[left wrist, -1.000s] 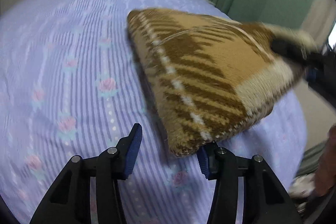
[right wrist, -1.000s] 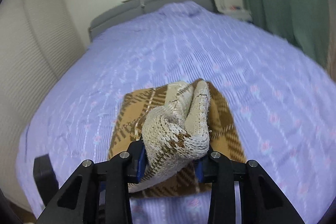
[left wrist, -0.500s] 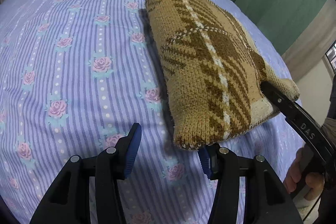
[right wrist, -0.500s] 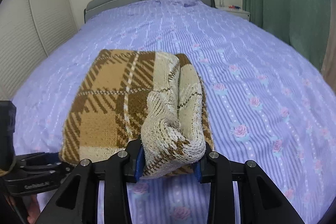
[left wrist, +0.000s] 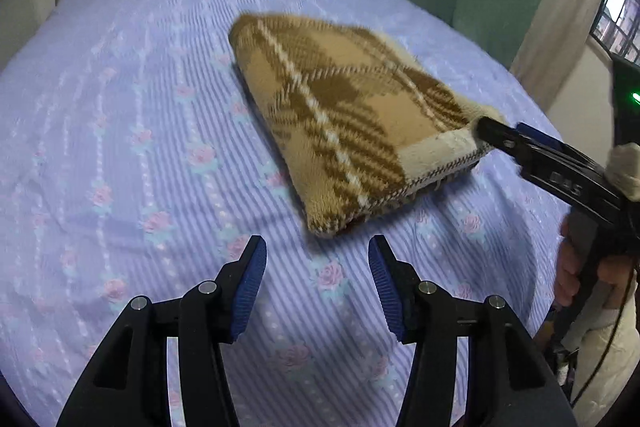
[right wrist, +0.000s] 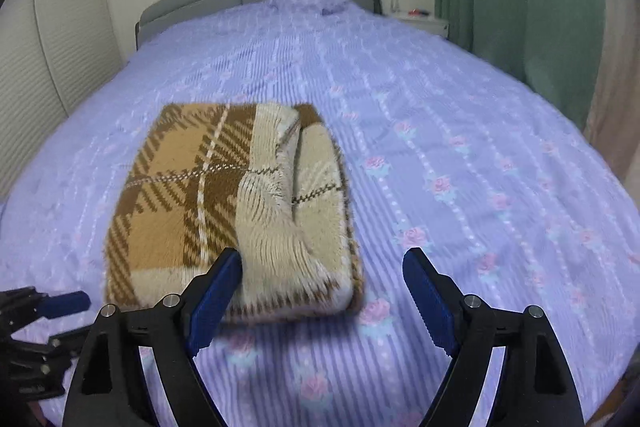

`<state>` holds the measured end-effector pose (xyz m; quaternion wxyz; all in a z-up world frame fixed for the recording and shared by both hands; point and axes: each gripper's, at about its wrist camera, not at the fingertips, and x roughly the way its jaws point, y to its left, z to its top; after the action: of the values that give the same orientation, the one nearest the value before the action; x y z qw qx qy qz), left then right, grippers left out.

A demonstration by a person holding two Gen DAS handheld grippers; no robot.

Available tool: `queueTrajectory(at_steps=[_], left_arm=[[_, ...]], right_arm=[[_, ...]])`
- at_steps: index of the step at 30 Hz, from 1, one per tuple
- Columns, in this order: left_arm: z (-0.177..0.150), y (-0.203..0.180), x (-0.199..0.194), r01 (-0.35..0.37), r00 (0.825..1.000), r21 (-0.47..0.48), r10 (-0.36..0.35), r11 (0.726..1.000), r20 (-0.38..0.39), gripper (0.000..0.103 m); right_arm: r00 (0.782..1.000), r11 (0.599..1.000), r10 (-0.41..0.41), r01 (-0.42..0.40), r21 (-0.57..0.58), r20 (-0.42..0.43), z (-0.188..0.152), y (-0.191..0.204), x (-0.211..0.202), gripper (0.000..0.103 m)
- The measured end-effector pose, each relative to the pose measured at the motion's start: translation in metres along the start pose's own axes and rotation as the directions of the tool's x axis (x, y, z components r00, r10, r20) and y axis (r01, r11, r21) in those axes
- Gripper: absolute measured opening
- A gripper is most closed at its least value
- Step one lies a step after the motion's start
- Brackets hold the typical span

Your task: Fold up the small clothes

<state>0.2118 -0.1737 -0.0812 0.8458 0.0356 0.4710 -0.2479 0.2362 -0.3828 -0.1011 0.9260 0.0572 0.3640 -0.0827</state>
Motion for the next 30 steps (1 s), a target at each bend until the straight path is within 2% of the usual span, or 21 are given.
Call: queueTrajectory(at_steps=[3,5,8,10,13,17,21,24,27,30], left_arm=[[0.003,-0.002,-0.008,-0.021,0.998,0.006,0.021,1.0,0.058,0.053],[0.01,0.0,-0.004,-0.004,0.998,-0.017,0.005,1.0,0.064,0.053],[0.014,0.007,0.002,0.038,0.998,-0.056,-0.035,0.998,0.054,0.053],[0.02,0.006,0.012,0.051,0.998,-0.061,-0.049,0.997,0.038,0.053],[0.025,0.003,0.024,0.051,0.999,-0.06,-0.05,0.997,0.013,0.053],[0.028,0.004,0.045,0.072,0.997,-0.042,-0.074,0.997,-0.037,0.053],[0.025,0.012,0.062,0.108,0.991,-0.1,-0.115,0.989,-0.071,0.054],[0.028,0.015,0.067,0.112,0.99,-0.109,-0.12,0.988,-0.071,0.058],[0.032,0.015,0.065,0.106,0.99,-0.097,-0.114,0.99,-0.082,0.059],[0.038,0.01,0.06,0.096,0.992,-0.076,-0.102,0.992,-0.075,0.059]], right_arm=[[0.996,1.0,-0.001,0.001,0.0,0.094,0.005,0.0,-0.032,0.082],[0.996,1.0,0.022,-0.022,0.0,0.083,0.018,-0.003,-0.034,0.082],[0.995,0.997,0.072,-0.072,-0.004,0.062,0.043,0.0,-0.023,0.066],[0.994,0.994,0.112,-0.112,-0.008,0.008,0.058,0.005,-0.003,0.055],[0.984,0.988,0.156,-0.156,0.014,-0.08,0.065,0.01,0.025,0.044],[0.959,0.974,0.225,-0.215,0.076,-0.172,0.066,0.013,0.063,0.044],[0.923,0.952,0.293,-0.257,0.167,-0.248,0.06,0.006,0.093,0.044],[0.908,0.934,0.342,-0.3,0.196,-0.24,0.059,0.006,0.096,0.027],[0.921,0.946,0.316,-0.285,0.157,-0.23,0.059,0.012,0.09,0.019],[0.946,0.958,0.281,-0.266,0.106,-0.161,0.064,0.015,0.067,0.017]])
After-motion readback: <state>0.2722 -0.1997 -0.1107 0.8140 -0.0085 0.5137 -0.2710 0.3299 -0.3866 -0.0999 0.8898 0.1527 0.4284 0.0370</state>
